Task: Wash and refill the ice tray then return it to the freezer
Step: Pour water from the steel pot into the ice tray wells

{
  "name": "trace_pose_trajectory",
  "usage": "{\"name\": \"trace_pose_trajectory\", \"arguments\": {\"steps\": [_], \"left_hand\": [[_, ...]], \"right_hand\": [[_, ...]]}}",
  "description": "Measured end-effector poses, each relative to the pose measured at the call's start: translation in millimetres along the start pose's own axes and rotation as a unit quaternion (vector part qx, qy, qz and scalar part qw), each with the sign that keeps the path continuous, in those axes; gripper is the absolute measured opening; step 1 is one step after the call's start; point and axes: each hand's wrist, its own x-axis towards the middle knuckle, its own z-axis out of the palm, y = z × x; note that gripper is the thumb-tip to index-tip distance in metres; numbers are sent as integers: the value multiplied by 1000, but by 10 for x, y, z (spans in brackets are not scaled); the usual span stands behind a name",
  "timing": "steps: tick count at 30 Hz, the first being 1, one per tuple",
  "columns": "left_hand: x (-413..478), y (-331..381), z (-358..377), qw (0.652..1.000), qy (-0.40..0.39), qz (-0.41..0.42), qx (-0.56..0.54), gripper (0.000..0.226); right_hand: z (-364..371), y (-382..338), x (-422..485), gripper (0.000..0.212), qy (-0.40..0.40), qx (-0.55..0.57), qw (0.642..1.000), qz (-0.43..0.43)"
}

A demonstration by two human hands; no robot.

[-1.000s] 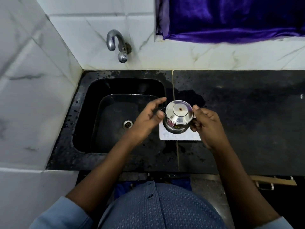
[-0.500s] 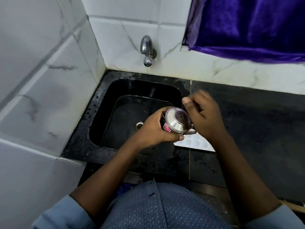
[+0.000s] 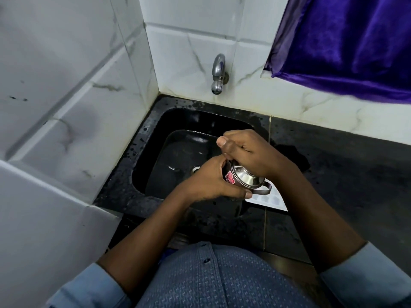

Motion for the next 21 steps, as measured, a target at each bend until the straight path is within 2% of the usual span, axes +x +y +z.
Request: {"name": "trace_pose_trajectory", "arguments": {"steps": [5, 9, 14, 16, 21], "left_hand": [[-38, -1, -59, 1000, 7, 11, -17, 58], [-66, -26, -64, 999, 31, 8, -44, 64], [-88, -40, -59, 997, 43, 21, -64, 61], [-96, -25, -85, 997, 42, 22, -61, 59], [-78, 6, -151, 997, 46, 32, -48, 69]], "right_hand": [[48, -33, 91, 65, -11, 2, 1000, 5], [63, -122, 145, 49, -13, -8, 1000, -5], [79, -178, 207, 50, -30, -23, 999, -9], [86, -170, 224, 58, -38, -33, 999, -12], [100, -143, 263, 60, -41, -77, 996, -15]]}}
